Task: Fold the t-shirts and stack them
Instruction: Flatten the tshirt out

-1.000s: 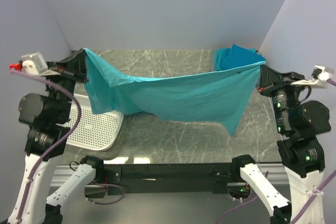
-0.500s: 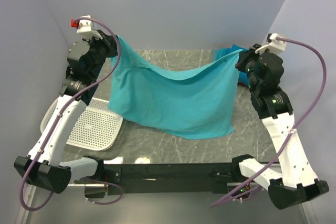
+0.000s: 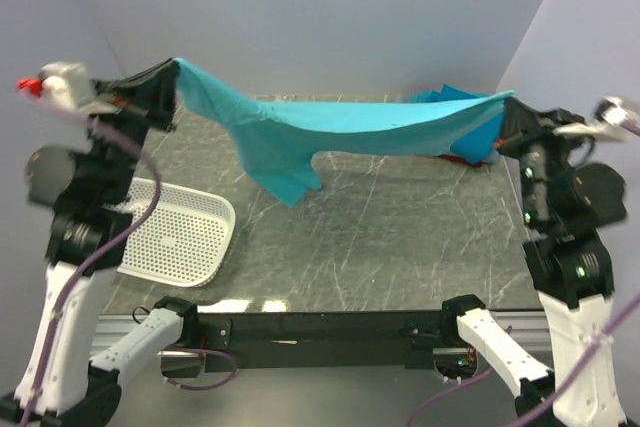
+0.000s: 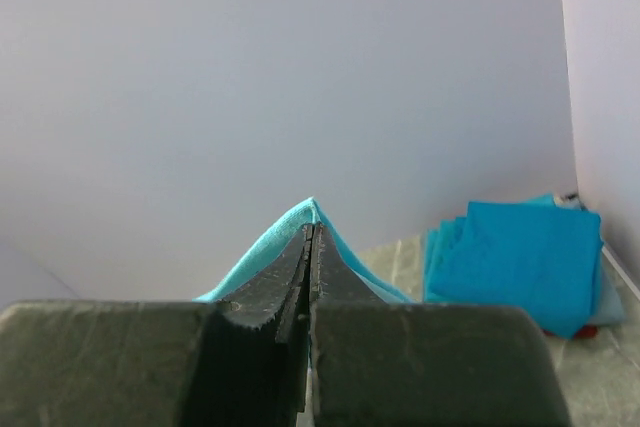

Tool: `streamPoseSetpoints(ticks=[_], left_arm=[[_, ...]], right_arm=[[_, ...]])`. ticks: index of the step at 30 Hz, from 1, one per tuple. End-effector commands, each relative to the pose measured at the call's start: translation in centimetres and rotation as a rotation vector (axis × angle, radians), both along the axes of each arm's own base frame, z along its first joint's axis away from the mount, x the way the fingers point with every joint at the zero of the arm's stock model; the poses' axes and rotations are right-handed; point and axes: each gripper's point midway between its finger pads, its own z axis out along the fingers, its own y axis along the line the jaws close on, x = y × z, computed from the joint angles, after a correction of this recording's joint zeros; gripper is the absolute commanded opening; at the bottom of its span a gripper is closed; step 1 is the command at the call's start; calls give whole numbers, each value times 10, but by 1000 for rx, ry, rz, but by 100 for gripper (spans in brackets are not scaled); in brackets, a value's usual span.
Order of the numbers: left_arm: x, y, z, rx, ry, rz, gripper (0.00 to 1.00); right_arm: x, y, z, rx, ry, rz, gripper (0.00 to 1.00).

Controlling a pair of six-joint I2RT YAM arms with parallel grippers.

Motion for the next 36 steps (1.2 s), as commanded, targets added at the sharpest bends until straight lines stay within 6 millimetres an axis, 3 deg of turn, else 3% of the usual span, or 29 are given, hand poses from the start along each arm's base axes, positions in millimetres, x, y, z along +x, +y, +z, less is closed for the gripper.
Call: streamPoseSetpoints(ticks=[1, 5, 8, 14, 17, 20, 24, 25, 27, 28, 29, 31, 32, 33, 34, 35, 36], left_arm=[[-69, 5, 43, 5, -162, -71, 1], [-118, 9, 62, 19, -238, -114, 1], [-144, 6, 72, 29, -286, -165, 1], [-165, -9, 85, 45, -339, -282, 1], [-163, -20, 91, 58, -350, -346, 1], [-159, -32, 92, 82, -358, -407, 1], [-100, -53, 65, 83, -252, -444, 1], [-77, -59, 49, 83, -206, -443, 1], [-25, -69, 23, 71, -117, -419, 1], [-1, -76, 2, 74, -58, -421, 1], [39, -86, -23, 78, 11, -414, 1], [85, -98, -56, 88, 106, -410, 1], [135, -111, -104, 101, 237, -403, 1], [157, -113, -106, 110, 249, -379, 1], [181, -118, -124, 121, 301, -368, 1], [226, -129, -181, 140, 430, -356, 1], [242, -134, -179, 154, 441, -360, 1]], right_arm=[[-38, -4, 27, 14, -100, 27, 0], [-65, -9, 35, 20, -139, 32, 0], [-85, -14, 44, 23, -169, 29, 0], [-119, -29, 62, 22, -216, -13, 0], [-124, -34, 60, 25, -218, -38, 0], [-114, -37, 46, 25, -187, -63, 0], [-84, -50, 6, 41, -96, -176, 0], [-67, -49, -15, 36, -48, -196, 0], [-49, -58, -38, 46, 4, -271, 0], [-29, -58, -62, 34, 58, -302, 0], [-18, -59, -74, 31, 84, -323, 0], [13, -64, -111, 12, 169, -399, 0], [24, -67, -122, 9, 197, -421, 0], [35, -70, -134, 3, 232, -441, 0], [57, -71, -155, -13, 294, -454, 0], [66, -83, -166, -1, 323, -486, 0], [76, -87, -176, 1, 350, -494, 0]])
